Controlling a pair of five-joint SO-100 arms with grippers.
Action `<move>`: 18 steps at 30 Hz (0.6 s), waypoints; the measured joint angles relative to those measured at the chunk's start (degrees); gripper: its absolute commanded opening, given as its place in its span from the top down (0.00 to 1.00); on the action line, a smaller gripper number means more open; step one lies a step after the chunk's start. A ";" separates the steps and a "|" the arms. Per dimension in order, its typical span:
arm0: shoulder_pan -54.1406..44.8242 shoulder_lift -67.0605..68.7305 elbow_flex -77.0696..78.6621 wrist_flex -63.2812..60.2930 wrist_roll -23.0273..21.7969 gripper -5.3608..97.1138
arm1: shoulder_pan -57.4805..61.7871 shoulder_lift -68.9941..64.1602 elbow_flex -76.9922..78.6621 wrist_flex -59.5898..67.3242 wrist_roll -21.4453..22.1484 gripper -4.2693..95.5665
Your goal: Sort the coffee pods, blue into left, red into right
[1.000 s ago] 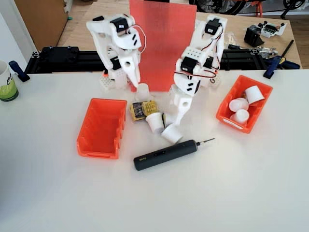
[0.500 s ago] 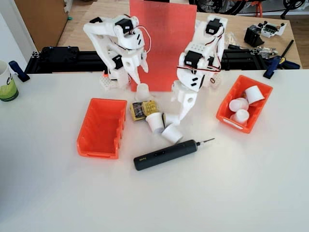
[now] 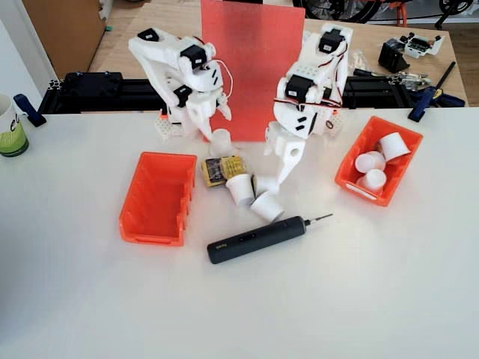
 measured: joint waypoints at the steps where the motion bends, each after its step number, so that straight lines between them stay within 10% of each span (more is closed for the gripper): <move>1: 0.44 0.00 0.35 0.00 0.18 0.63 | 0.00 0.00 0.00 0.00 0.00 0.60; 18: 1.41 0.00 10.46 -2.81 4.22 0.63 | 0.62 0.00 0.00 -0.35 0.00 0.62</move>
